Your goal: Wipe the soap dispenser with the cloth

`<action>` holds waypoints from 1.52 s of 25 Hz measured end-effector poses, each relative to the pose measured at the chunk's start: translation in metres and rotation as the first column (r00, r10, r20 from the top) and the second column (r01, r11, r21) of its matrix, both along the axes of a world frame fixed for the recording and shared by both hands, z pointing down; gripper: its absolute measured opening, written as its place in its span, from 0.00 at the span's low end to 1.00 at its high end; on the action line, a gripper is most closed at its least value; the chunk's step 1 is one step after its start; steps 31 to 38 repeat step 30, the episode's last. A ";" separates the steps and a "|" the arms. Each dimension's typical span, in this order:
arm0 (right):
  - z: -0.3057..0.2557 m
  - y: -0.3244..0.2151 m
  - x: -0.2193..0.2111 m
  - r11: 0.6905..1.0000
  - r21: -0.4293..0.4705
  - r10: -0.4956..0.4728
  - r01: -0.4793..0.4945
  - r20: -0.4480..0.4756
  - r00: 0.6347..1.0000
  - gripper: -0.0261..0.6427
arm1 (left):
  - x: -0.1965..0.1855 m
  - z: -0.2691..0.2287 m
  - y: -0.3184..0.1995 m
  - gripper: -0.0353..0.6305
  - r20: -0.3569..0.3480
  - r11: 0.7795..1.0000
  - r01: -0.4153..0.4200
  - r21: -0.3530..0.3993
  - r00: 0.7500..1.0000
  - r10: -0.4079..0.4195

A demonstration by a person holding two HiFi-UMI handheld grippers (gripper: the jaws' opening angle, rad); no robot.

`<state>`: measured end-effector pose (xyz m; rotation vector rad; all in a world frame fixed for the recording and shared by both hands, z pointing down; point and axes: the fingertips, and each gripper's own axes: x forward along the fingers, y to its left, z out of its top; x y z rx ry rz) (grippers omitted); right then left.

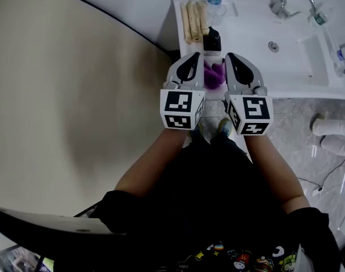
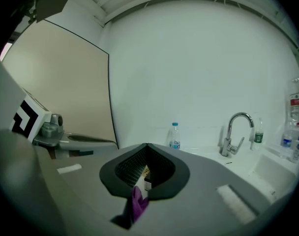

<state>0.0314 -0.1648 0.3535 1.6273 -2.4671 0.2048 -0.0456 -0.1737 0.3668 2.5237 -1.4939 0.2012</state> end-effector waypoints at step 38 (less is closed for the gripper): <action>0.014 -0.003 -0.012 0.998 -0.062 -0.023 0.021 -0.029 0.999 0.07 | -0.020 -0.013 0.016 0.05 0.013 0.999 0.046 0.027 0.999 -0.047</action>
